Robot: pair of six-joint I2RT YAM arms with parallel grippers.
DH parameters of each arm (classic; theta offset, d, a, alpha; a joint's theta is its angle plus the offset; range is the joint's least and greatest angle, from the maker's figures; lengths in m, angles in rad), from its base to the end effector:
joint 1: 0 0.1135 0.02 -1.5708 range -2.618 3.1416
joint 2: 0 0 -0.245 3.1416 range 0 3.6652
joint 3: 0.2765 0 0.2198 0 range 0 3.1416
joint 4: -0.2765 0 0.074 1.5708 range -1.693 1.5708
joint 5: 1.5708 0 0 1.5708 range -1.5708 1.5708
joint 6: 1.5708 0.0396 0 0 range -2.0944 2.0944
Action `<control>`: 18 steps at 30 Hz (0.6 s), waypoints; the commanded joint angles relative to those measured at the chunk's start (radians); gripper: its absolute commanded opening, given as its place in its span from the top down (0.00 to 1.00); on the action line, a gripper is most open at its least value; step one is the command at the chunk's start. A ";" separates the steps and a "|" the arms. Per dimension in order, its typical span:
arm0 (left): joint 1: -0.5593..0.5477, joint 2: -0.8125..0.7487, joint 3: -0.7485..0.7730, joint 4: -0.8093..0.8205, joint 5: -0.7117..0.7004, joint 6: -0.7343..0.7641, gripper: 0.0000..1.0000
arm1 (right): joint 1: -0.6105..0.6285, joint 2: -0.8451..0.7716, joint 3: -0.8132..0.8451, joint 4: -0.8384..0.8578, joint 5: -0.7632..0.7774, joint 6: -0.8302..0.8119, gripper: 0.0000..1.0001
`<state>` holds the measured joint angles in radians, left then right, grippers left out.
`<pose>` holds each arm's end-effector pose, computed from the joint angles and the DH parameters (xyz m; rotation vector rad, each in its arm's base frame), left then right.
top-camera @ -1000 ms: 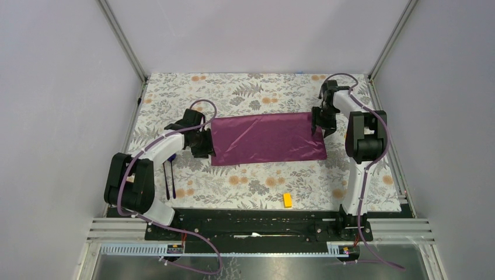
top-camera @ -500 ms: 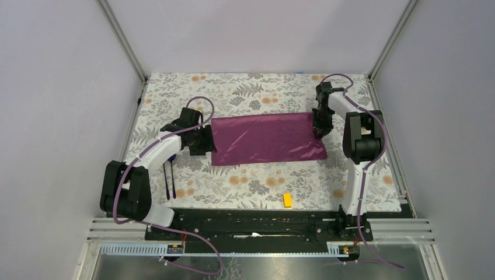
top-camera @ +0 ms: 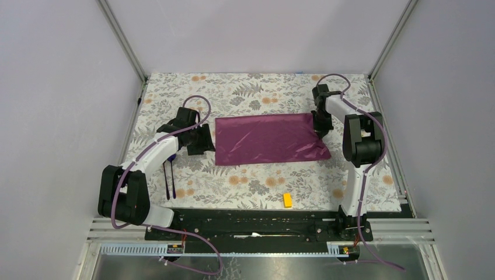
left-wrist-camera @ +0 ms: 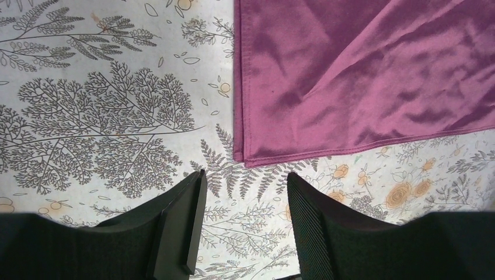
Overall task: Fold the napkin into a case and place the utensils inside
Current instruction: Fold the rectangle-folded napkin at the center of the board.
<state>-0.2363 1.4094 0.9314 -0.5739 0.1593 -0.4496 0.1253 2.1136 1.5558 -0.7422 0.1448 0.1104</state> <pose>0.2436 -0.0651 0.2131 -0.2281 2.6626 -0.4393 0.3857 0.0428 0.1532 0.0069 2.8519 -0.1597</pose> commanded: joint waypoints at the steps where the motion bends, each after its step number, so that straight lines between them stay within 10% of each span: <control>1: 0.005 -0.013 0.024 0.037 0.053 -0.017 0.41 | -0.036 -0.045 -0.050 0.009 0.189 -0.042 1.00; 18: 0.003 -0.046 -0.003 0.068 0.115 -0.045 0.41 | 0.075 -0.128 -0.003 -0.038 0.256 -0.034 1.00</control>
<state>-0.2363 1.3918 0.9192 -0.5491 0.2512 -0.4805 0.1055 2.0502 1.5063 -0.7177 0.3912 0.0437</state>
